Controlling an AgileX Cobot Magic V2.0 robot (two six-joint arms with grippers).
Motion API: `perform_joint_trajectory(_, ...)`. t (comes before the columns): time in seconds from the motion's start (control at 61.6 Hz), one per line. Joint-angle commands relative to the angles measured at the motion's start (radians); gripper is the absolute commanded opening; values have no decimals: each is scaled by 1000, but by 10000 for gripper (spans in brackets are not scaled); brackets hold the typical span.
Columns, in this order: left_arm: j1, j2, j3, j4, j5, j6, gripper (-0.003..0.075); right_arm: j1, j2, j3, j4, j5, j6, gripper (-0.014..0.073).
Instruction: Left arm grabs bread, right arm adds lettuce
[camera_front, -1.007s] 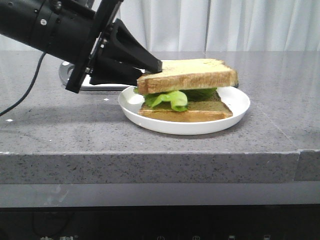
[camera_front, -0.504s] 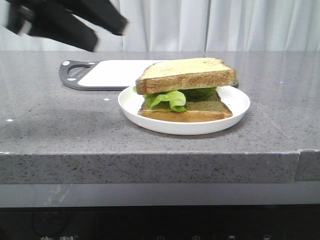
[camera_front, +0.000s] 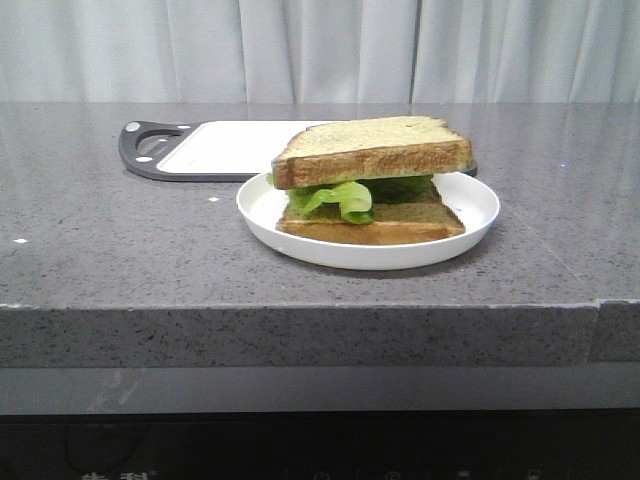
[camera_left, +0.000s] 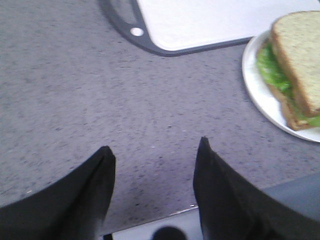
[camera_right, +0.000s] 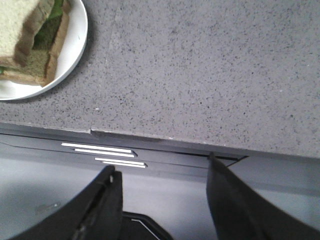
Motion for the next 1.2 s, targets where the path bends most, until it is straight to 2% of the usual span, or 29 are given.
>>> perform_joint_trajectory(0.0,3,-82,17,132,-46,-119,368,-5,-31,-33,2,-73,6,405)
perform_joint_trajectory(0.081,3,-134,52,175,-55,-149,368,-5,-66,-31,2,-106,6,405)
perform_joint_trajectory(0.309,3,-221,139,175,-127,-149,367,-5,-129,6,2,-173,6,405)
perform_joint_trajectory(0.406,3,-223,156,164,-136,-149,325,-5,-135,17,2,-174,6,383)
perform_joint_trajectory(0.455,3,-223,164,157,-142,-149,274,-5,-135,17,2,-171,6,333)
perform_joint_trajectory(0.666,3,-223,173,155,-149,-149,6,-5,-134,17,3,-172,6,3)
perform_joint_trajectory(0.699,3,-223,173,155,-149,-149,-20,-5,-134,17,3,-172,6,-43)
perform_joint_trajectory(0.78,3,-223,173,140,-141,-149,-20,-5,-134,17,3,-172,5,-124)
perform_joint_trajectory(1.186,3,-223,173,140,-147,-149,-20,-5,-134,17,3,-153,4,-118)
